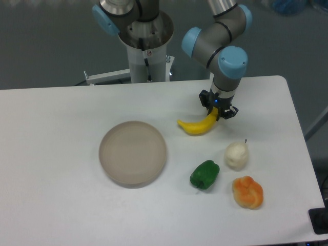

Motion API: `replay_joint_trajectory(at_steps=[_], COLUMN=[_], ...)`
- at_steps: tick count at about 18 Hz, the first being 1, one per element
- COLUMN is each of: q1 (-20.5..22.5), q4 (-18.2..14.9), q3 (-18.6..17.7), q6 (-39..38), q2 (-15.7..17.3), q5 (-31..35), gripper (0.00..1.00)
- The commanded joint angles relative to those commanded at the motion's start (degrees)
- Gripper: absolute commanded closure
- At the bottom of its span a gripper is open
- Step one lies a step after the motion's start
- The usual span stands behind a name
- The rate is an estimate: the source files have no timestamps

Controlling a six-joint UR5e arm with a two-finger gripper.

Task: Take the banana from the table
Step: 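Lift the grasped banana up off the table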

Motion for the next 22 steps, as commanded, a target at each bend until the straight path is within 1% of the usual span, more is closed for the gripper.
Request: replay_joint_trajectory(at_steps=[5,8,12,16,19,22], q1=[-1.1,-1.8,-2.5,-3.7,-4.8,-6.1], q4=[-0.6,-0.6,-0.8,-3.9,-4.0,-4.0], q3=[6.5,10.5,15.7,21.0,23.1,26.8], q6=[0.0,-0.1,-0.5,-0.8,-0.8,-0.9], q2=[0.4,-0.1,-1.8,-3.3,-4.4,-6.3], q5=[0.2,0.2,0.2,0.3,0.2,0.3], gripper=[0.66,0.66,0.66,0.66,0.66,0.66])
